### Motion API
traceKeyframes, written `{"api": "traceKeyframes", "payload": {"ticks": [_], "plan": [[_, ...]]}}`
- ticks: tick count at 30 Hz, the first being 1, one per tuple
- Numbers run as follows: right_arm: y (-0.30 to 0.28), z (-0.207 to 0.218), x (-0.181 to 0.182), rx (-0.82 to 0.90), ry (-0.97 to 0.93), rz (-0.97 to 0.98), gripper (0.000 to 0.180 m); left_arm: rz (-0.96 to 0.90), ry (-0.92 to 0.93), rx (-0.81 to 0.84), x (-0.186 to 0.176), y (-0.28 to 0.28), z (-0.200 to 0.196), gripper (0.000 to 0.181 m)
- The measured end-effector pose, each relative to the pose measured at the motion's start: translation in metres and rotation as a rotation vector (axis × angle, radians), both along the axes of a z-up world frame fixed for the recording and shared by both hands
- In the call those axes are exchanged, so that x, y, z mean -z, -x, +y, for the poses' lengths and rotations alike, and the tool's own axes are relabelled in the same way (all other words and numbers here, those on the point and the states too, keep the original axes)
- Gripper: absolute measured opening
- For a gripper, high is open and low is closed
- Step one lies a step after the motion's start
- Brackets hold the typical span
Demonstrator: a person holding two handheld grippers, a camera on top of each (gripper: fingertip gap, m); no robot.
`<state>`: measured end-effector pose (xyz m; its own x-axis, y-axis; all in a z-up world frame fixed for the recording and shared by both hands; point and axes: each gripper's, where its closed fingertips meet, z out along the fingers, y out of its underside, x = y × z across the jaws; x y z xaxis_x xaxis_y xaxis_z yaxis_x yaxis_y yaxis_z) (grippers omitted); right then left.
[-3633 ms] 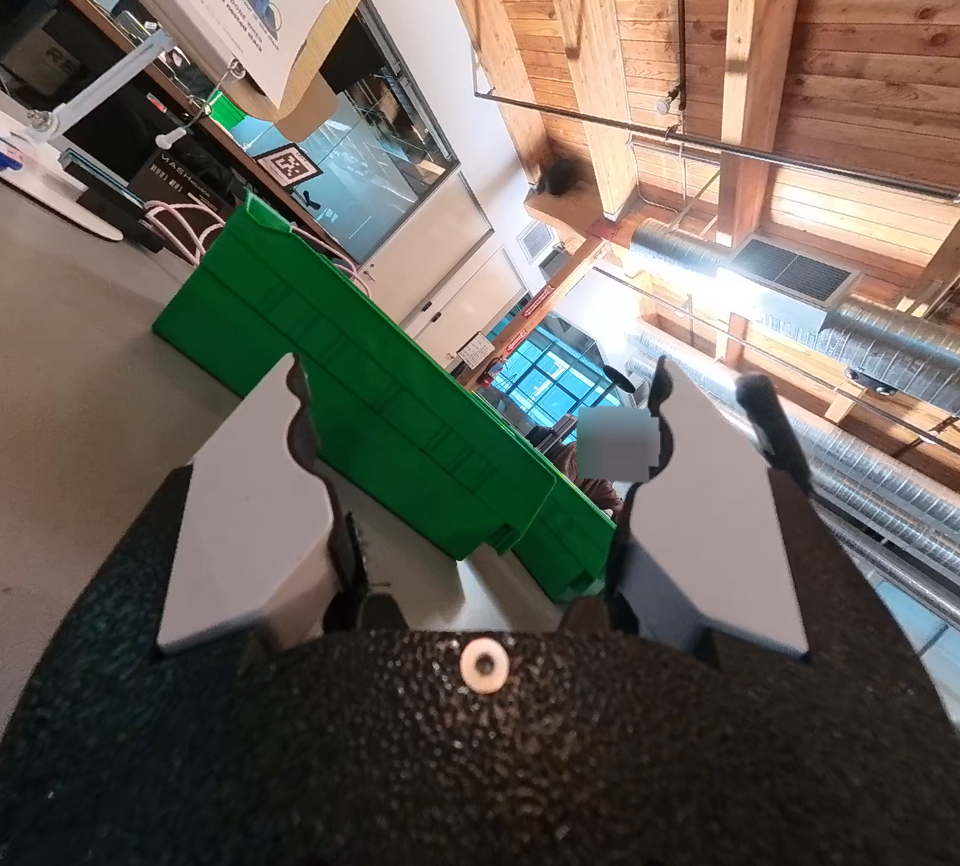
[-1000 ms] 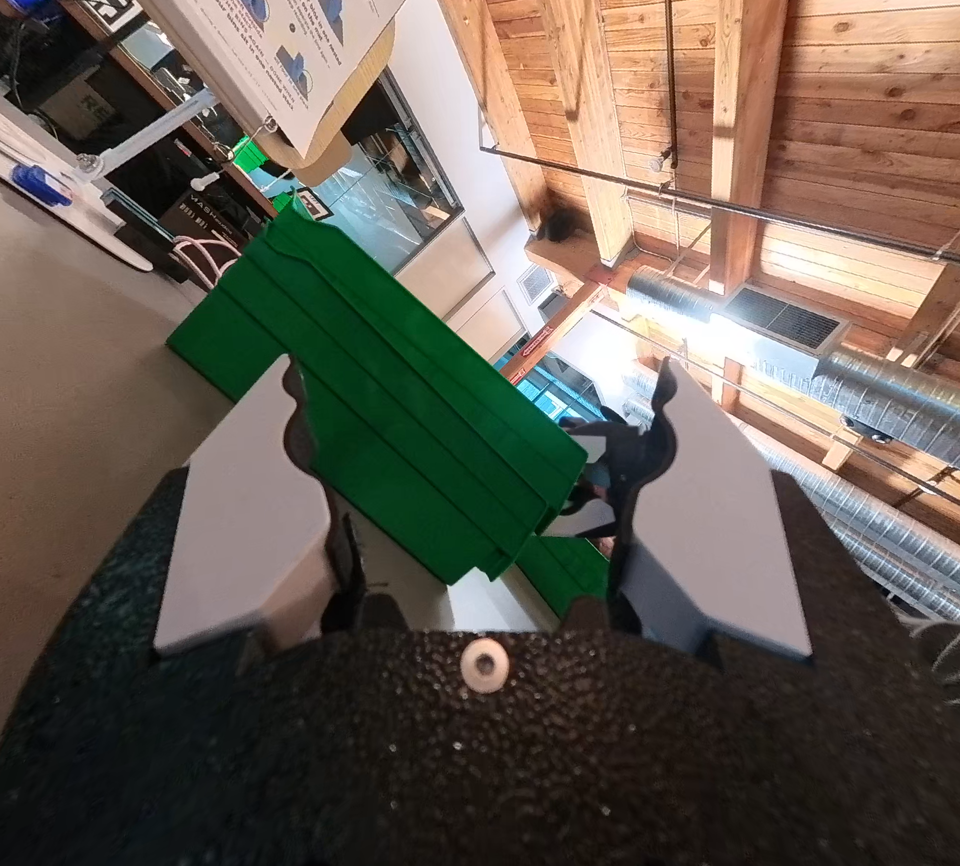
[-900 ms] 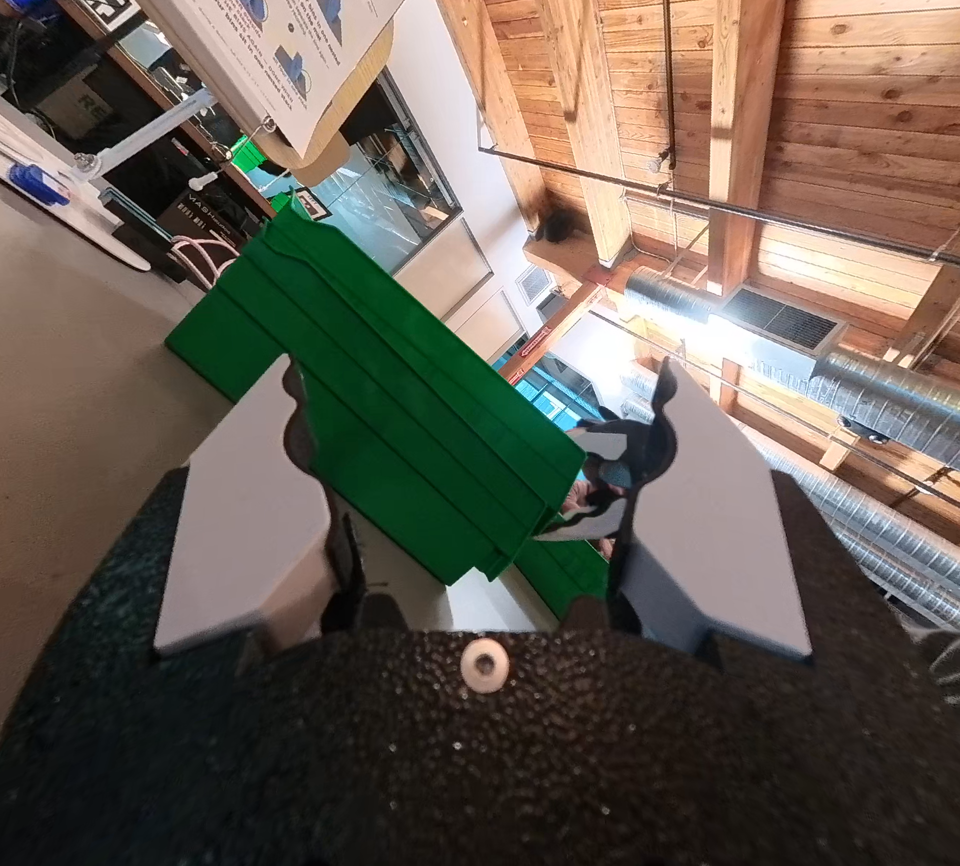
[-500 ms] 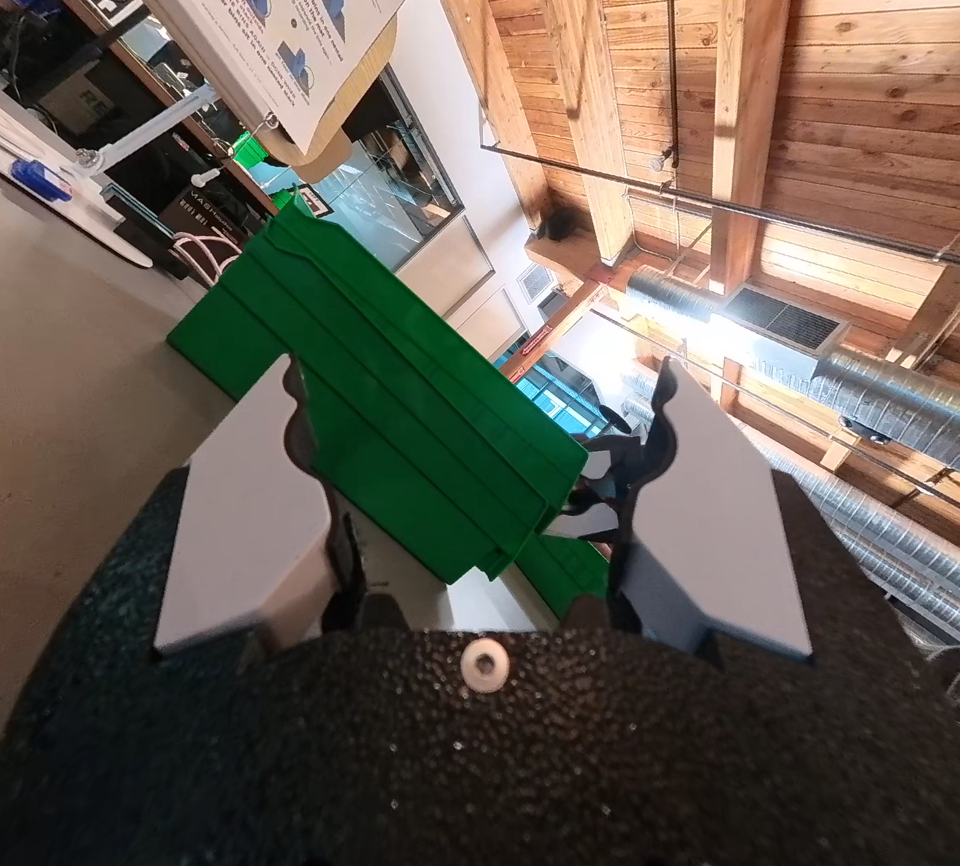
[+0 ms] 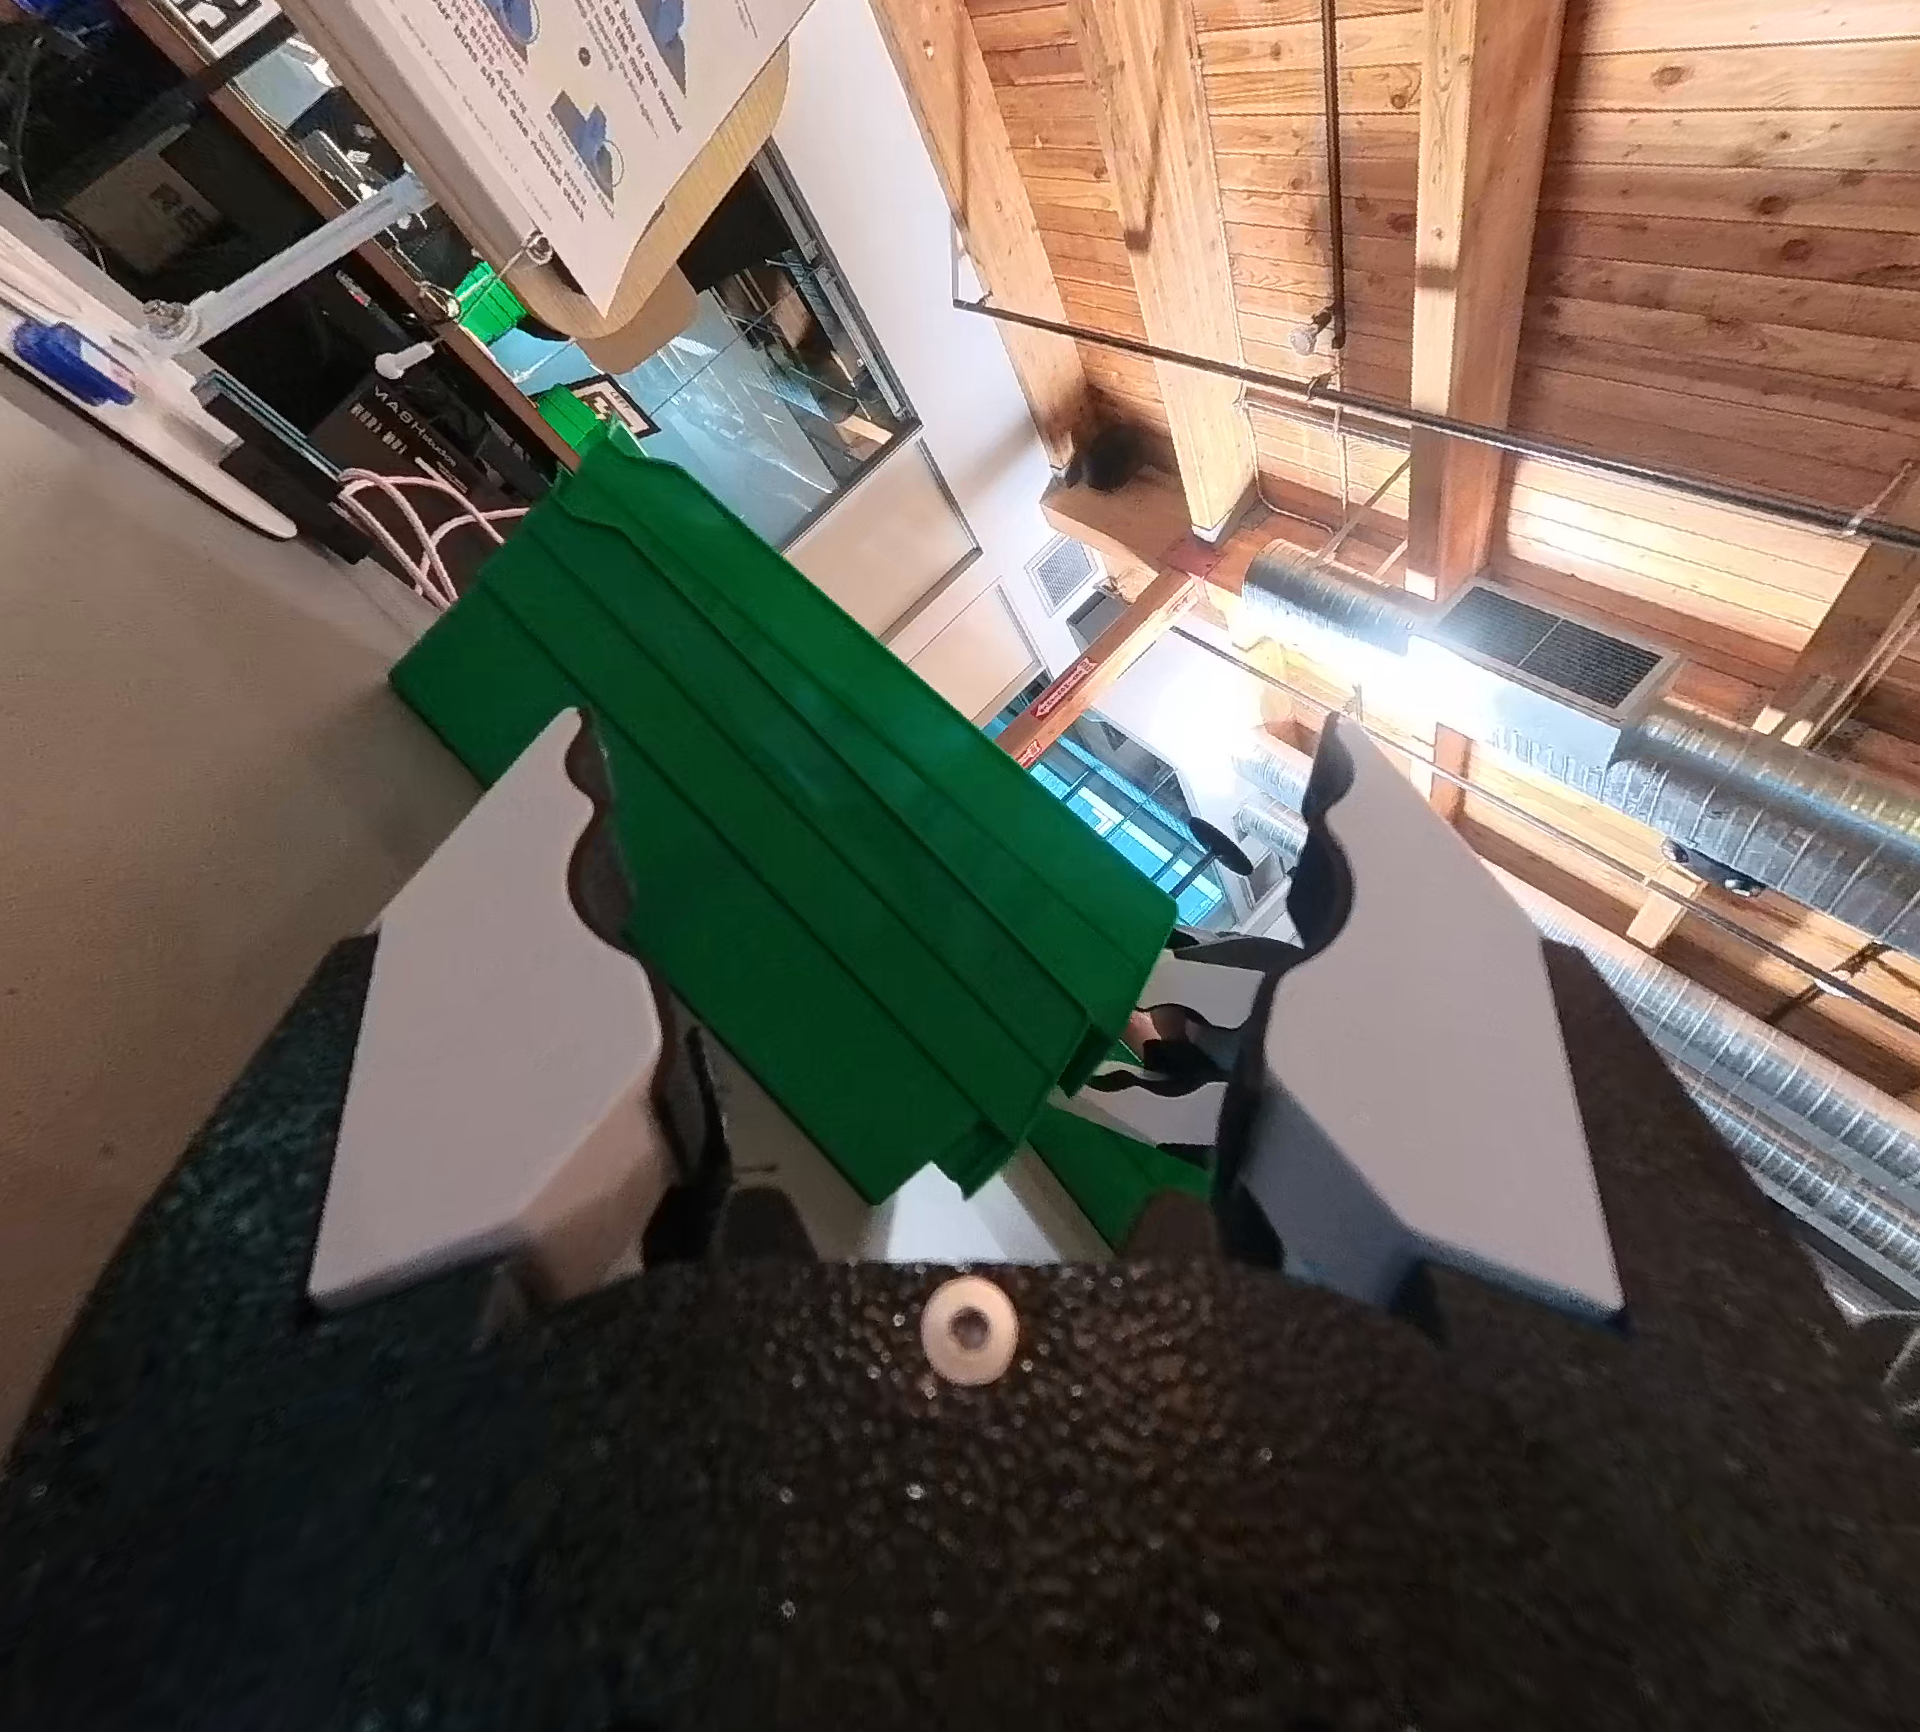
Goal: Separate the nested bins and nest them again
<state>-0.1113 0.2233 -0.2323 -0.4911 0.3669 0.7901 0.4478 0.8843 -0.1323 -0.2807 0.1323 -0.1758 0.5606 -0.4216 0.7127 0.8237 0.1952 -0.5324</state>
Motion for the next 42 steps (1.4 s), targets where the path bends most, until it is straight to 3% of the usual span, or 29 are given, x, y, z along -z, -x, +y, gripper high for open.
{"api": "traceKeyframes", "payload": {"ticks": [22,28,31,36,42], "plan": [[0.02,0.01,0.007,0.071,-0.137,0.151,0.028,-0.006,-0.004,0.002,0.0,0.001,0.0,0.128],[0.018,0.003,0.009,0.14,0.173,0.079,0.031,-0.005,-0.003,0.0,0.0,0.001,0.0,0.129],[0.013,-0.005,-0.005,0.174,0.357,0.077,0.052,-0.006,-0.004,0.0,0.0,0.001,-0.001,0.128],[-0.023,-0.003,-0.05,0.292,0.45,0.248,0.092,-0.01,-0.008,0.003,-0.001,0.001,-0.001,0.128],[-0.15,0.053,-0.066,0.76,0.536,0.556,0.1,-0.018,-0.015,0.009,-0.001,0.001,-0.002,0.128]]}}
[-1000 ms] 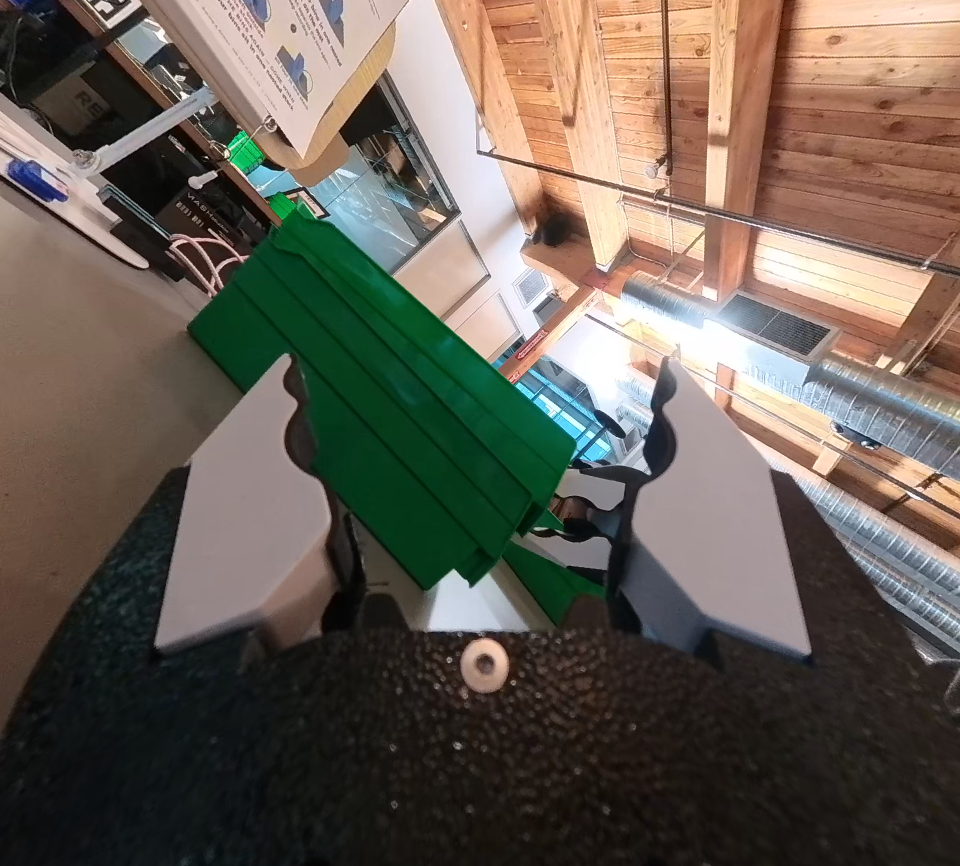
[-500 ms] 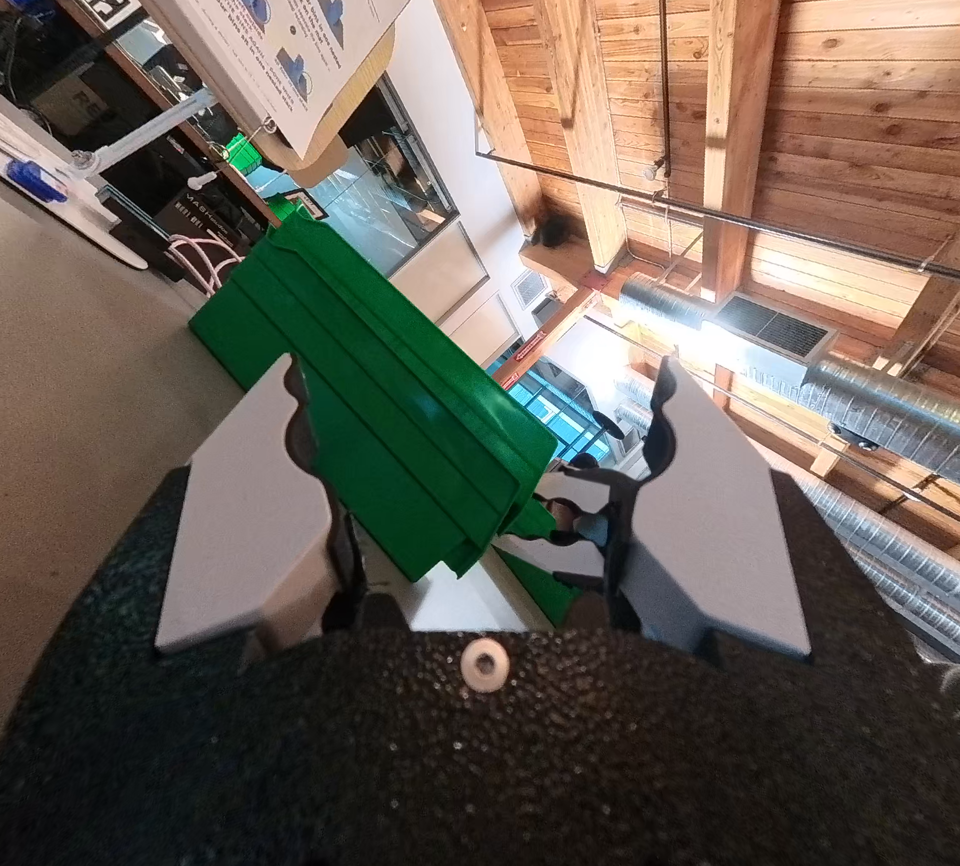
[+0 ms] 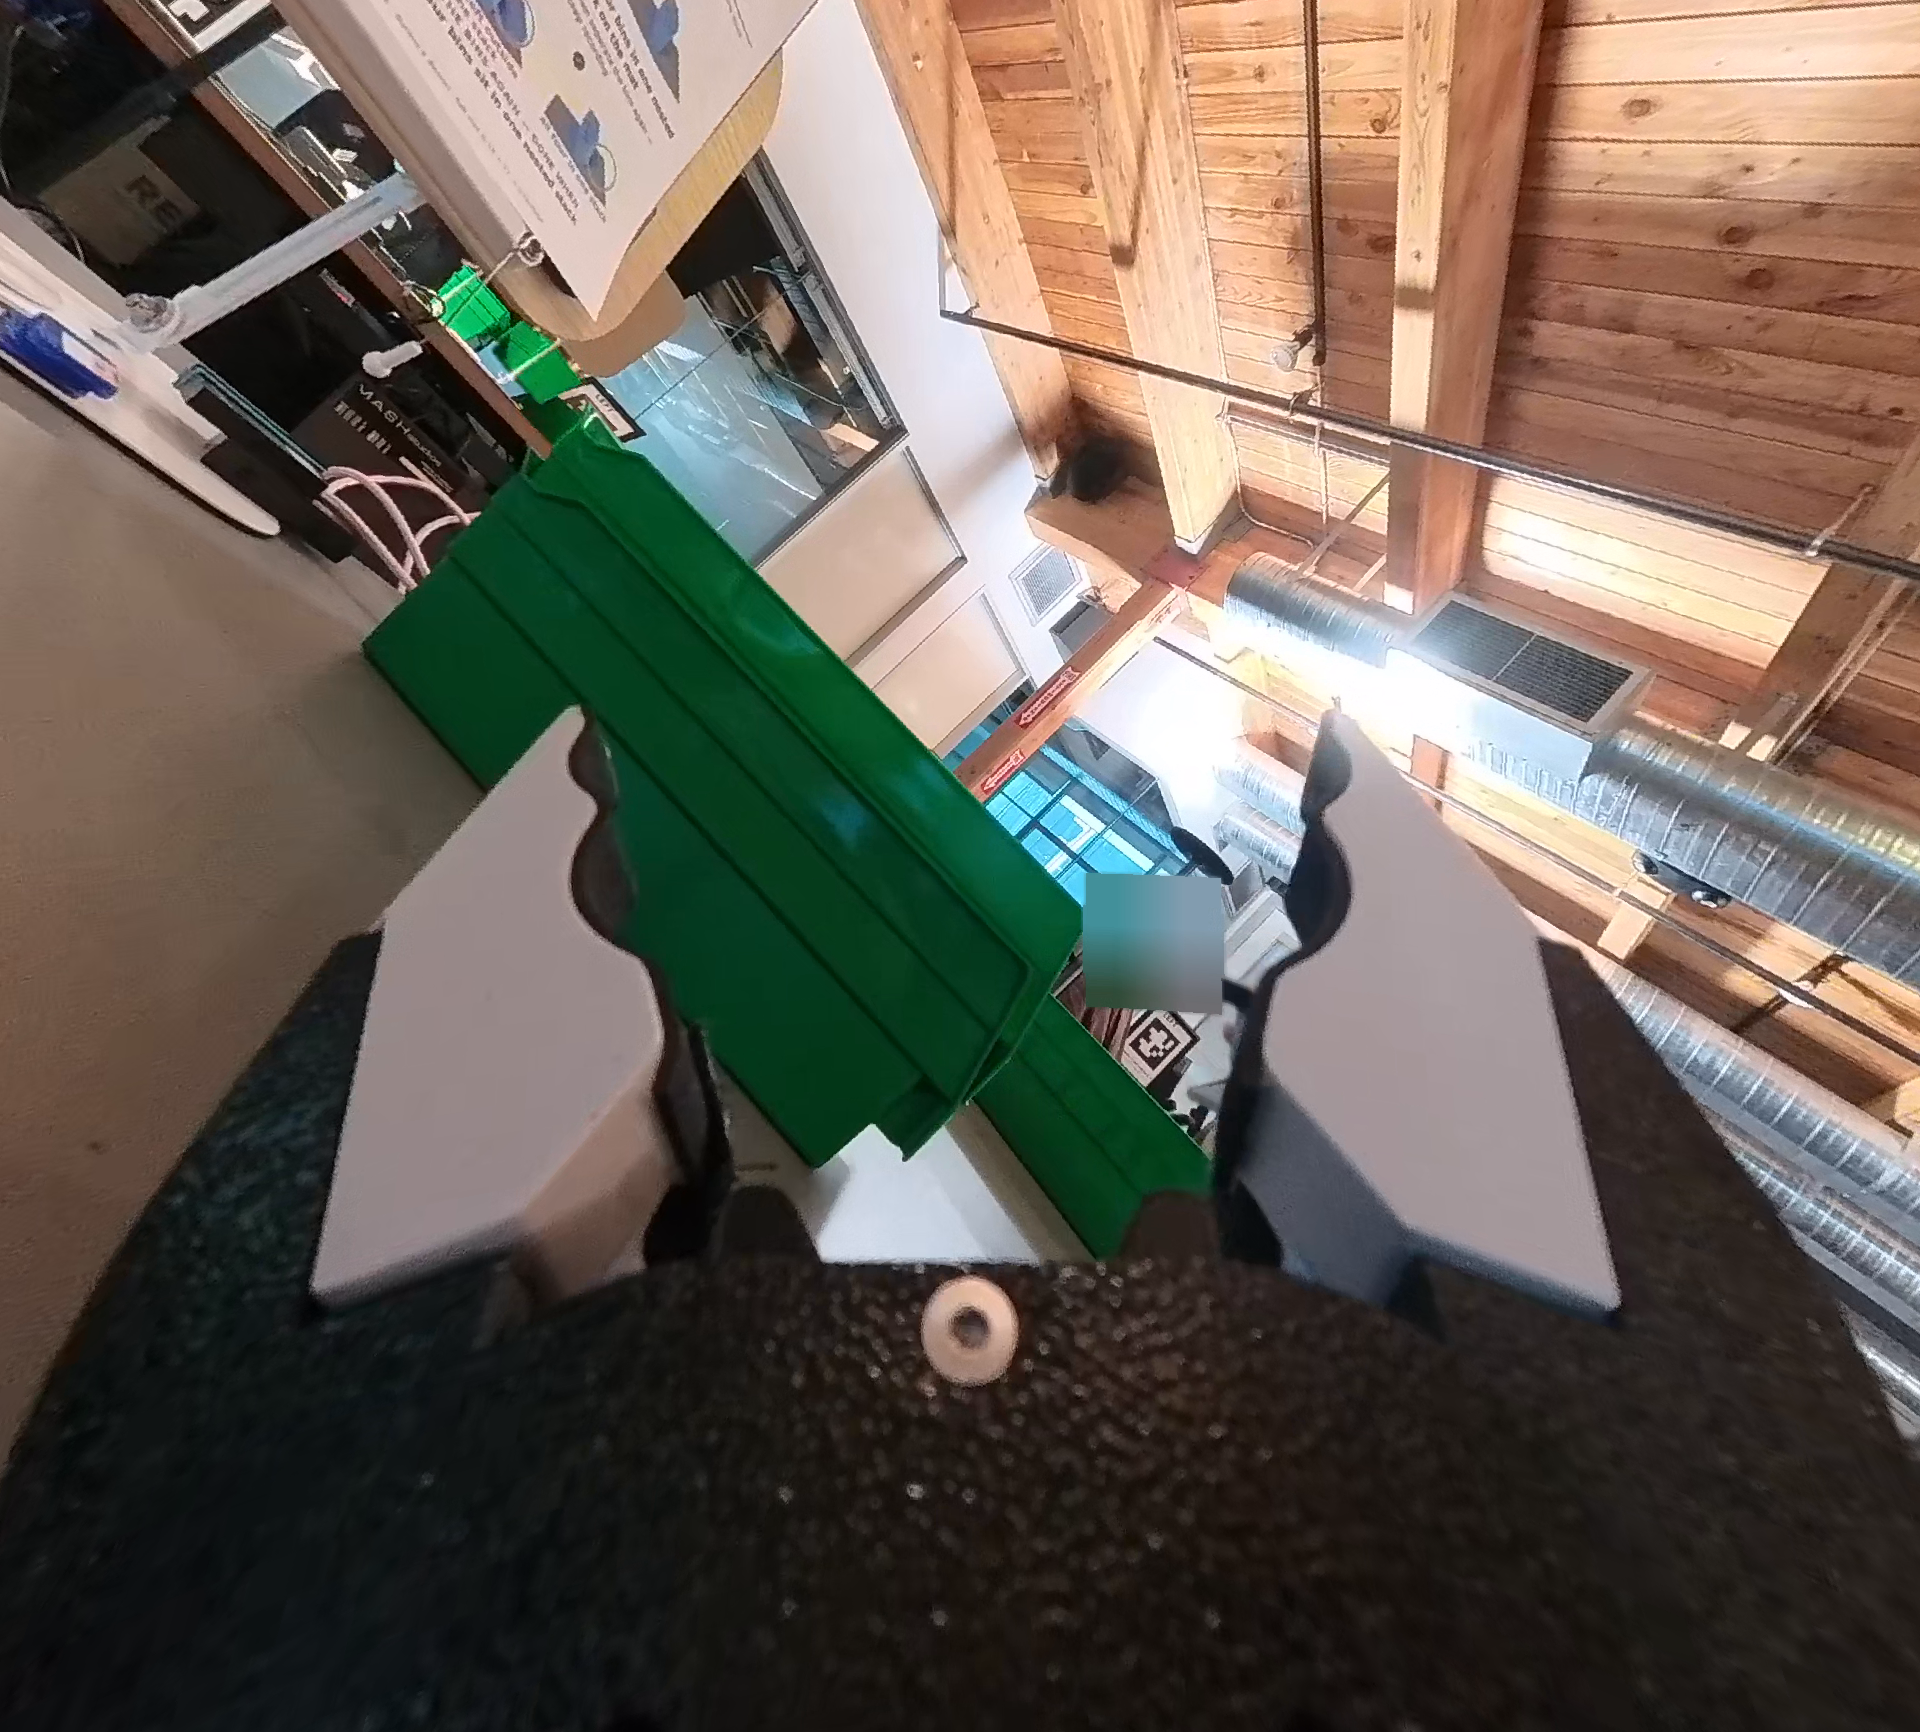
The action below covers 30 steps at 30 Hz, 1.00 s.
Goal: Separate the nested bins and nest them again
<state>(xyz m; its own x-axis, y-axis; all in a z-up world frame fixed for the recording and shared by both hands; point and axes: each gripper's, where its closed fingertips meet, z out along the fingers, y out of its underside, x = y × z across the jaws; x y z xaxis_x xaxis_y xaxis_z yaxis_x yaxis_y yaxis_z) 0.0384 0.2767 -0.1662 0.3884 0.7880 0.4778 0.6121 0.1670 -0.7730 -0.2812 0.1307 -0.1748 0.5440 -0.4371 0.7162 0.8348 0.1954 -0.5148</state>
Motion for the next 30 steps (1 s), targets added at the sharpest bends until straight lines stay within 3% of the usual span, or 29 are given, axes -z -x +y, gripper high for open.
{"api": "traceKeyframes", "payload": {"ticks": [4,11,16,19,22,23,30], "plan": [[-0.093,0.016,0.028,0.225,0.022,-0.043,0.101,0.003,0.004,0.003,0.0,-0.001,0.001,0.128],[-0.171,-0.002,0.072,0.098,0.02,-0.507,0.081,-0.007,0.003,0.019,0.001,-0.003,0.003,0.128],[-0.199,0.001,0.117,0.031,0.2,-0.756,0.067,-0.017,-0.005,0.014,0.0,-0.001,0.002,0.128],[-0.207,0.011,0.128,0.016,0.2,-0.853,0.045,-0.016,-0.004,0.014,0.0,-0.001,0.002,0.128],[-0.204,0.015,0.133,-0.021,0.204,-0.879,0.039,-0.021,-0.007,0.014,0.0,-0.001,0.001,0.128],[-0.202,0.015,0.133,-0.035,0.191,-0.888,0.025,-0.023,-0.008,0.014,0.0,0.0,0.001,0.128],[-0.149,0.016,0.085,-0.094,-0.022,-0.898,0.025,-0.026,-0.026,0.011,-0.002,0.001,-0.001,0.125]]}}
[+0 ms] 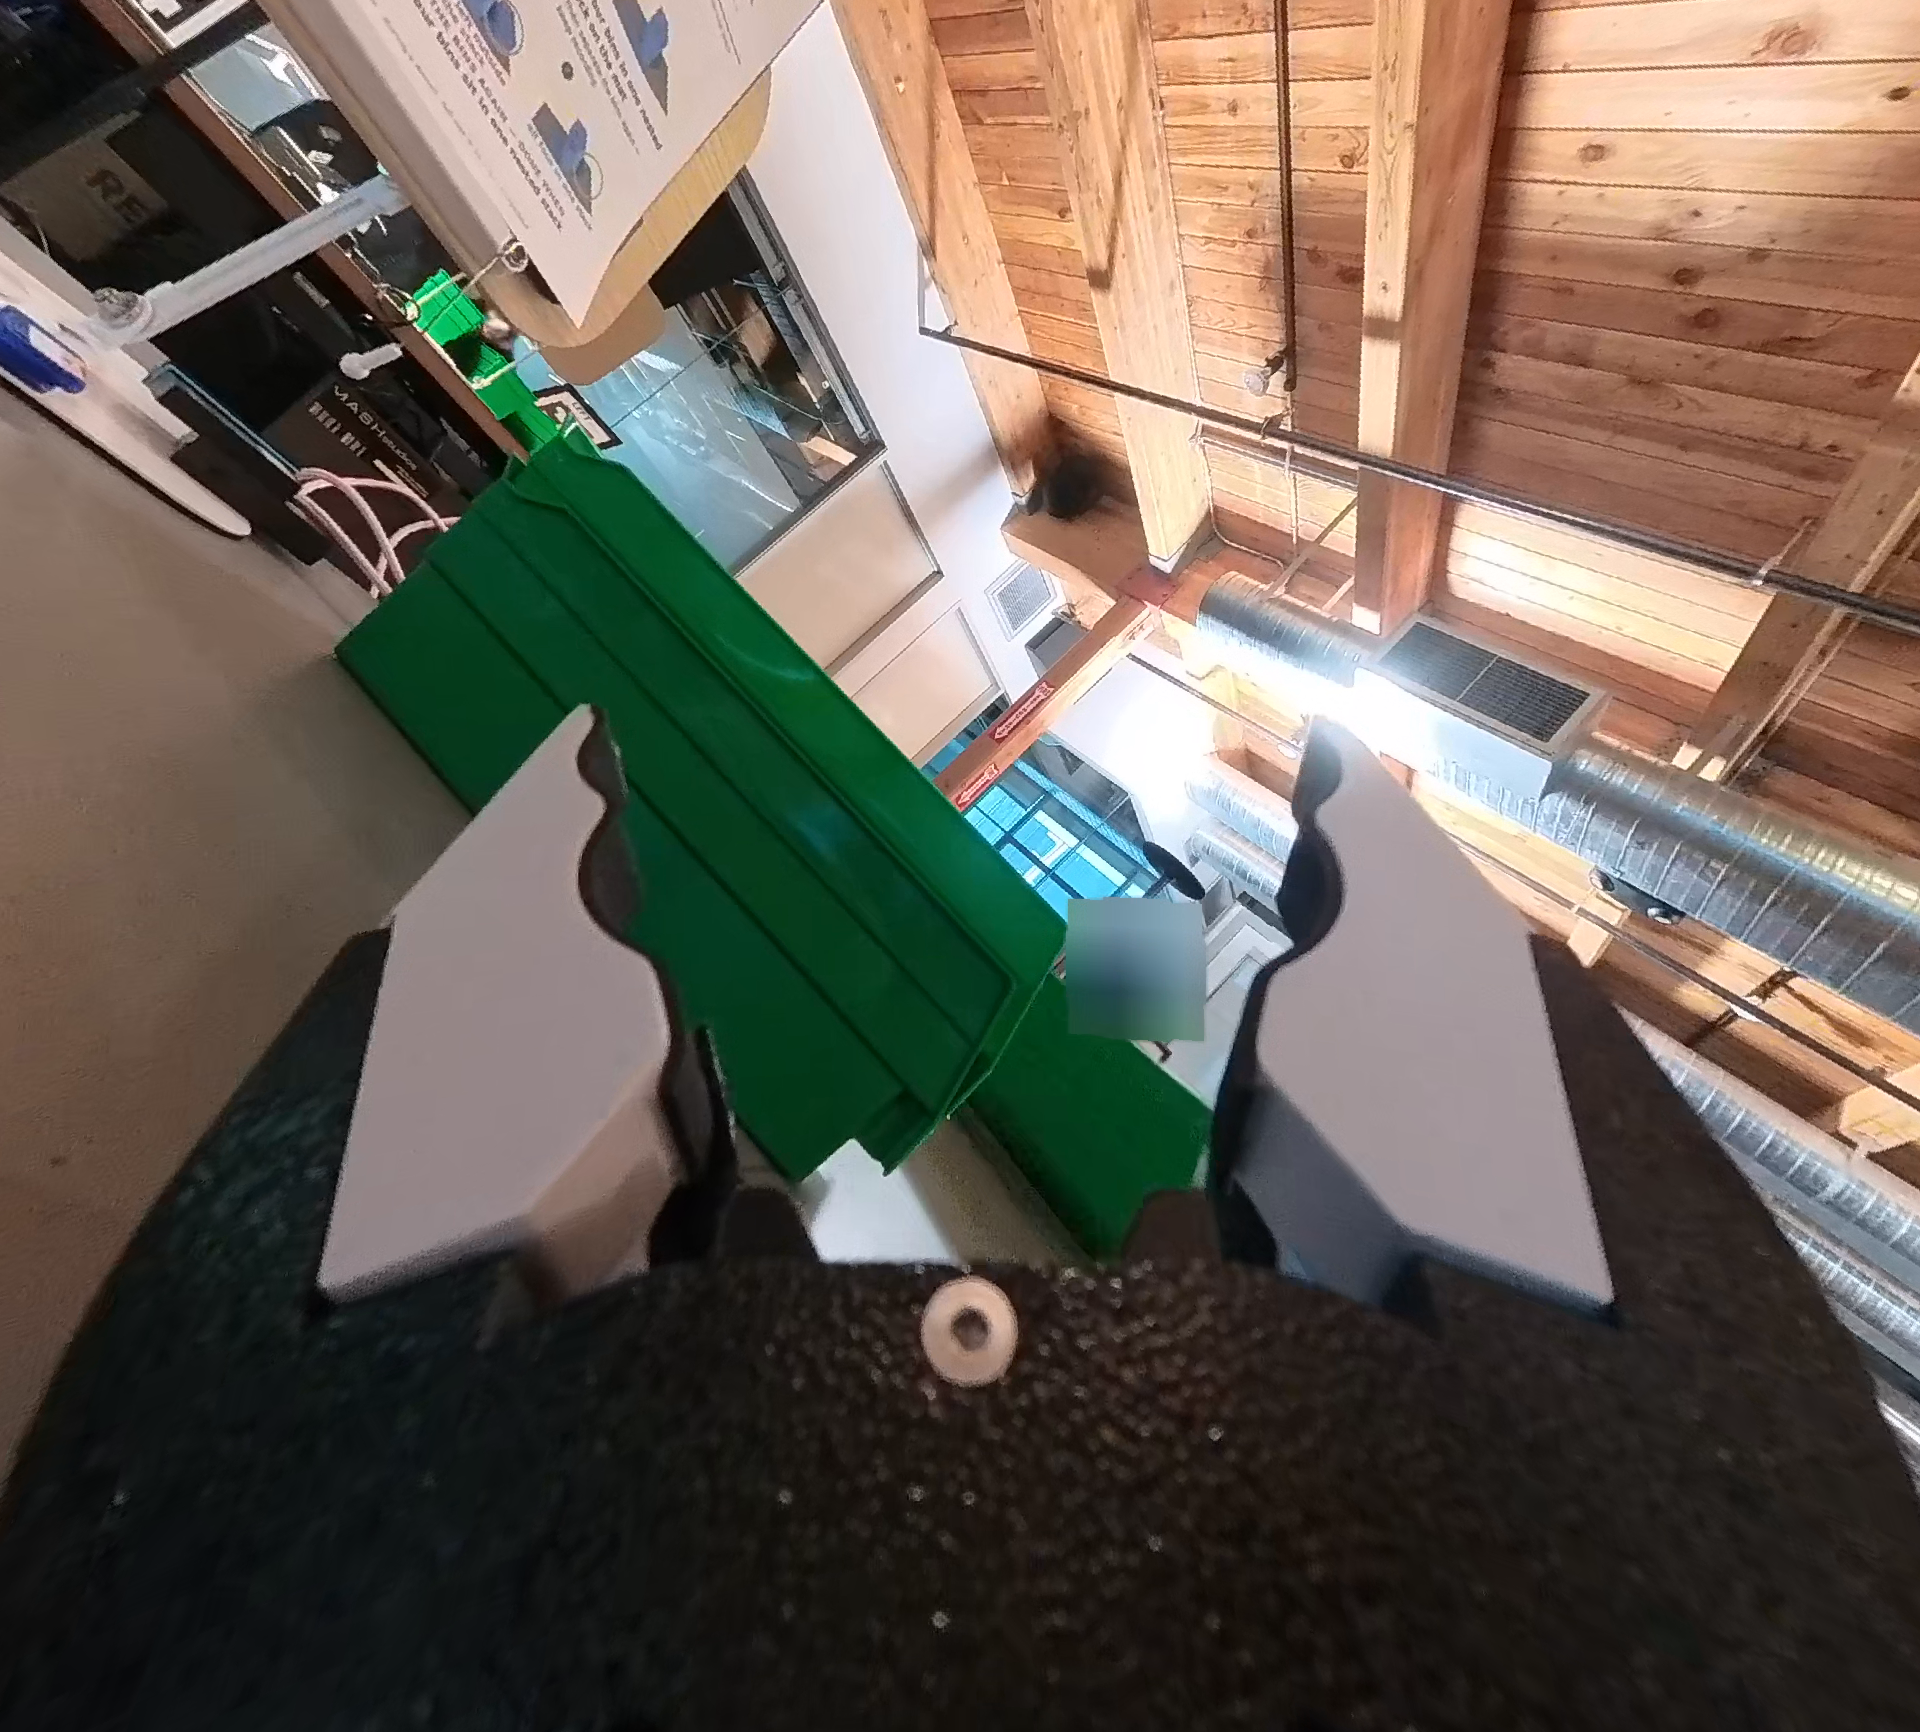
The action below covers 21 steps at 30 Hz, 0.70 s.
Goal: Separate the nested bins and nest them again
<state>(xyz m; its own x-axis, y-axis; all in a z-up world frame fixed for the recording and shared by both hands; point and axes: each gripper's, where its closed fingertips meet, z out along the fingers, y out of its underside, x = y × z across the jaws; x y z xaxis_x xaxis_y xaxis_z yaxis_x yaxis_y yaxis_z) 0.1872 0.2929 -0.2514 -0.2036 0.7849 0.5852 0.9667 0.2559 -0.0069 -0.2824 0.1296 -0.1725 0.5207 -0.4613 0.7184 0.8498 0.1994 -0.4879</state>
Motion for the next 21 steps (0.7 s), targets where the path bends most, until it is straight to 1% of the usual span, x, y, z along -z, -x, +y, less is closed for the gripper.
{"api": "traceKeyframes", "payload": {"ticks": [3,5,7,11,13,16,18,20,21], "plan": [[0.048,0.007,-0.037,-0.113,-0.099,0.06,0.025,-0.005,0.0,0.002,0.0,0.0,0.001,0.125],[0.09,0.004,-0.061,-0.21,-0.13,0.101,0.025,-0.01,0.0,0.007,0.0,0.0,0.001,0.125],[0.136,-0.008,-0.08,-0.321,-0.13,0.142,0.025,-0.015,-0.006,0.015,0.0,0.0,0.001,0.125],[0.219,-0.036,-0.108,-0.515,-0.121,0.206,0.025,-0.015,-0.033,0.021,-0.004,-0.001,-0.003,0.119],[0.251,-0.05,-0.114,-0.579,-0.1,0.222,0.025,-0.019,-0.038,0.036,-0.004,-0.002,-0.003,0.118],[0.285,-0.064,-0.11,-0.647,-0.079,0.193,0.025,-0.029,-0.039,0.049,-0.004,-0.003,-0.002,0.118],[0.298,-0.068,-0.103,-0.673,-0.068,0.153,0.025,-0.039,-0.048,0.061,-0.004,-0.004,-0.003,0.118],[0.308,-0.072,-0.097,-0.679,-0.04,0.139,0.025,-0.046,-0.073,0.066,-0.007,-0.003,-0.006,0.111],[0.311,-0.071,-0.094,-0.672,-0.031,0.129,0.025,-0.05,-0.076,0.06,-0.007,-0.002,-0.006,0.111]]}}
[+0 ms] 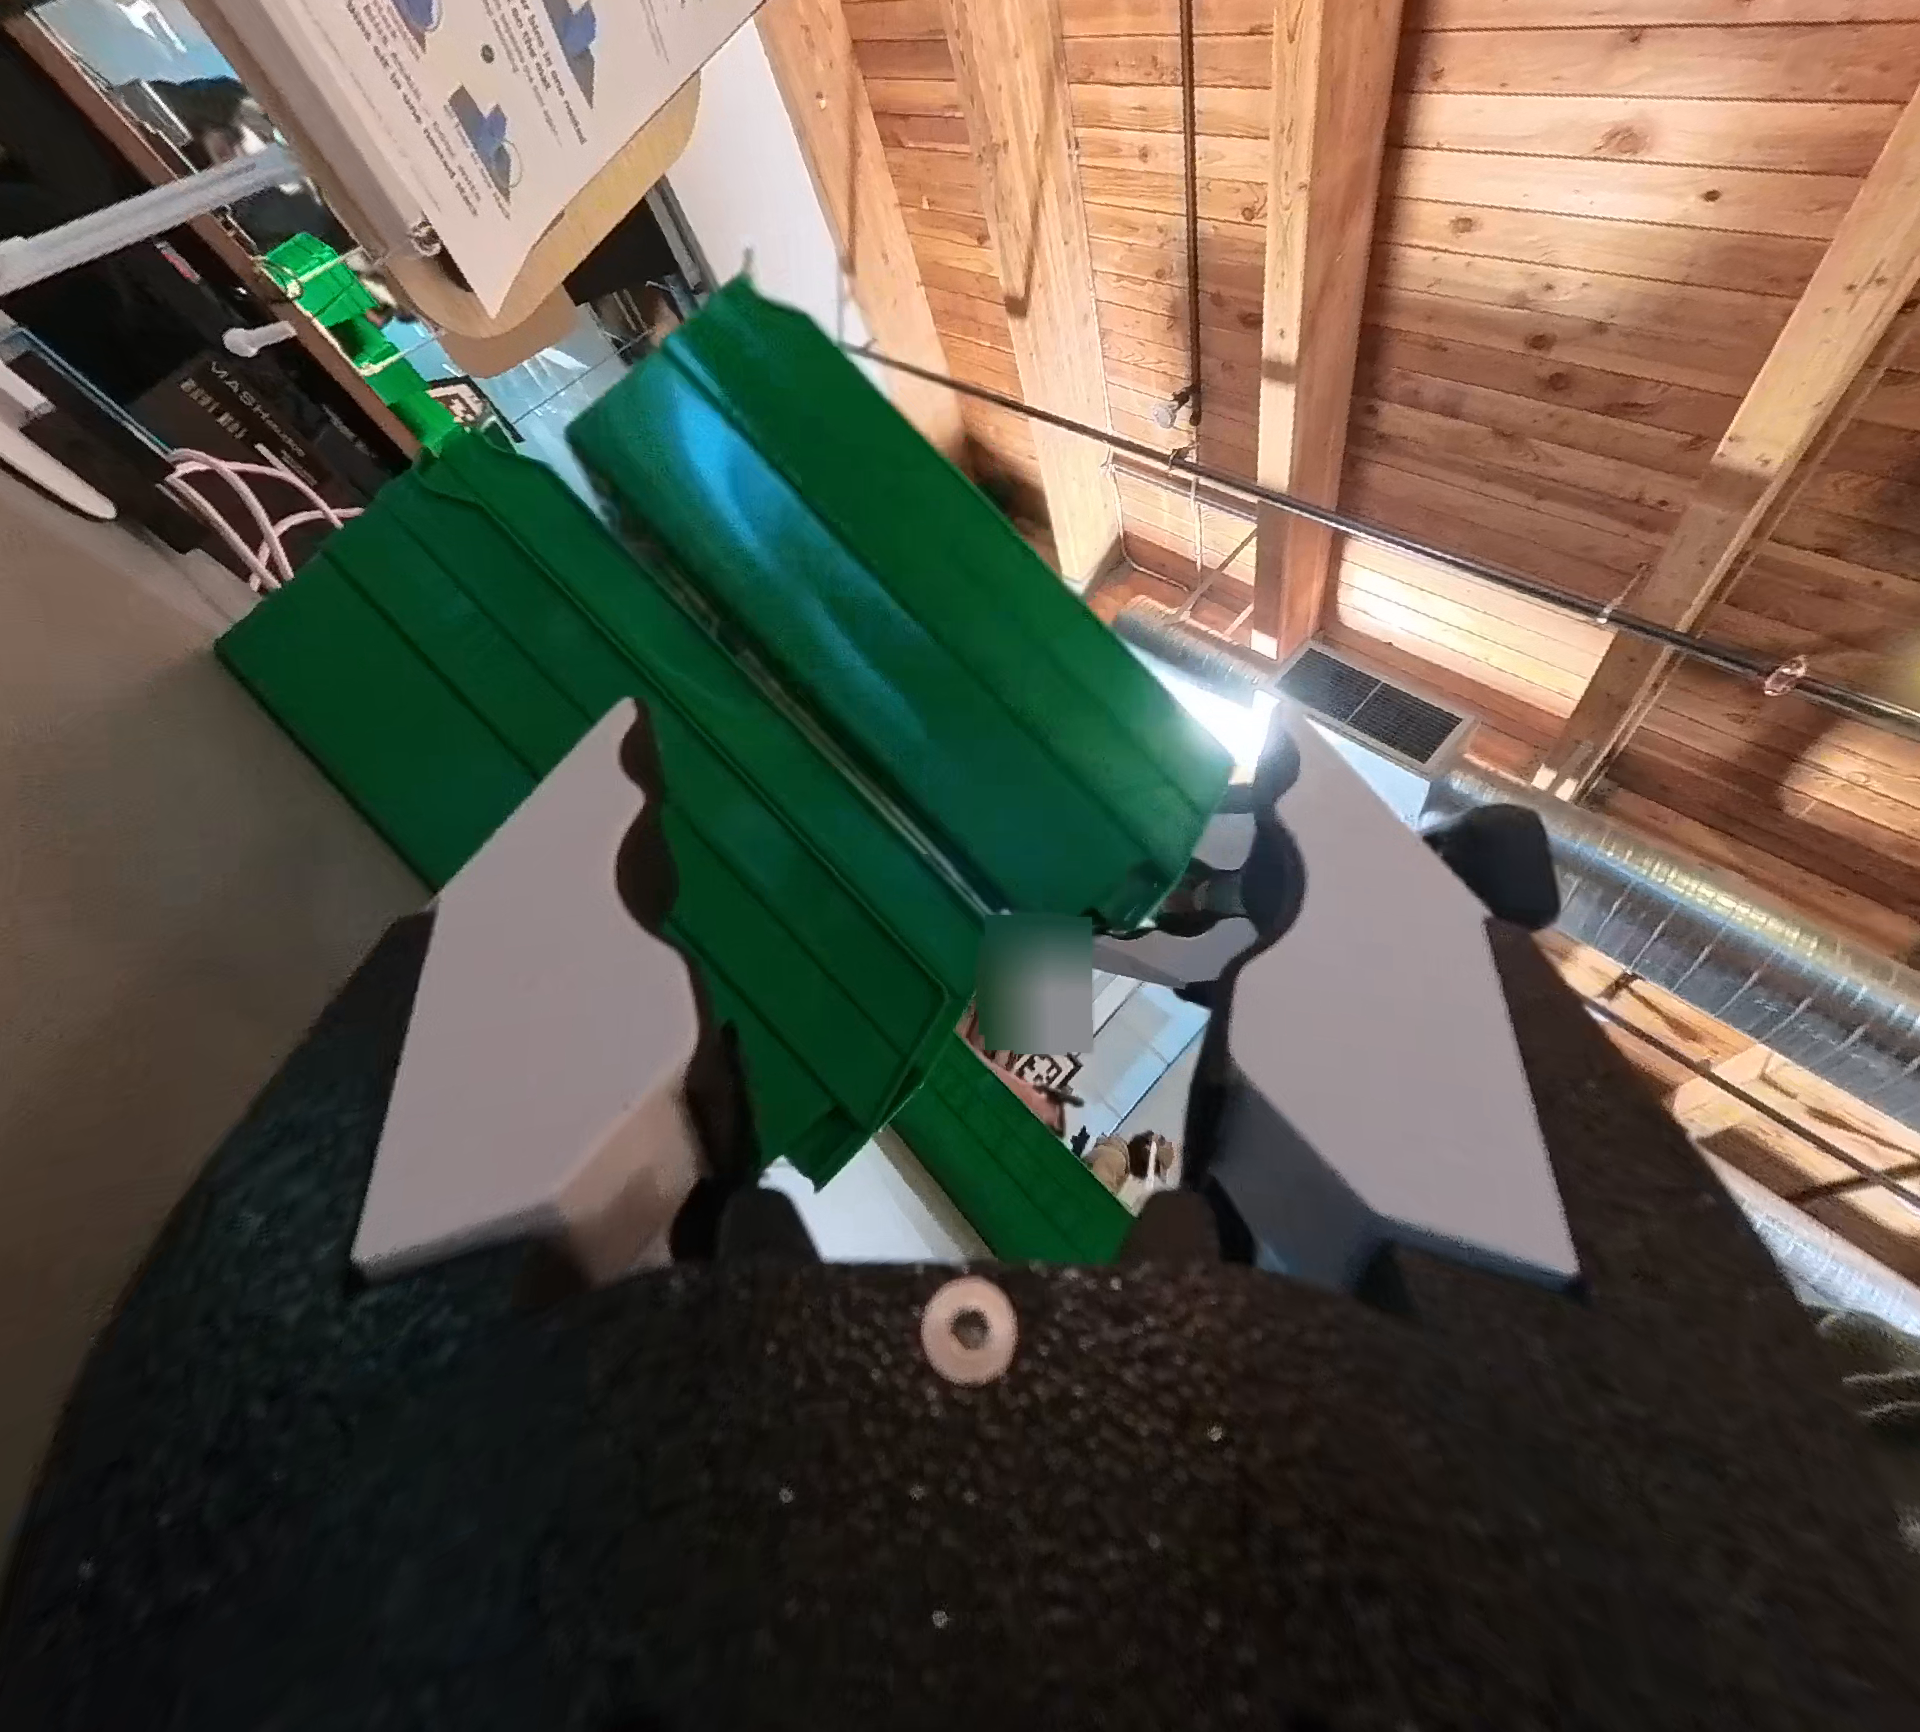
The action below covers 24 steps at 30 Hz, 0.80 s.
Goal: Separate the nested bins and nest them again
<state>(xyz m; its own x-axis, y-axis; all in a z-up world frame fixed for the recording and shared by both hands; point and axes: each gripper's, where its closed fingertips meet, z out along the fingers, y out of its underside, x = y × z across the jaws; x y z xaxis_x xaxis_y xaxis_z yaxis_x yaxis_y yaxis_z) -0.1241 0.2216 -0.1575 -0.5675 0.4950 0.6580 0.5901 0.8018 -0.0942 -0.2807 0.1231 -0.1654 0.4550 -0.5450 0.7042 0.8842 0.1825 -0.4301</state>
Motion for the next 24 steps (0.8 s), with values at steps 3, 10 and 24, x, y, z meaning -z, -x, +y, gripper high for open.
{"api": "traceKeyframes", "payload": {"ticks": [3,10,24], "plan": [[0.005,0.006,0.01,0.017,-0.024,-0.033,0.025,-0.009,0.002,-0.001,0.001,0.001,0.0,0.111],[0.013,0.007,0.031,0.0,-0.021,-0.051,0.025,-0.024,0.004,0.016,0.002,0.001,0.002,0.113],[0.017,0.006,0.062,-0.004,0.078,0.003,0.029,-0.009,0.012,0.004,0.002,0.0,0.002,0.113]]}}
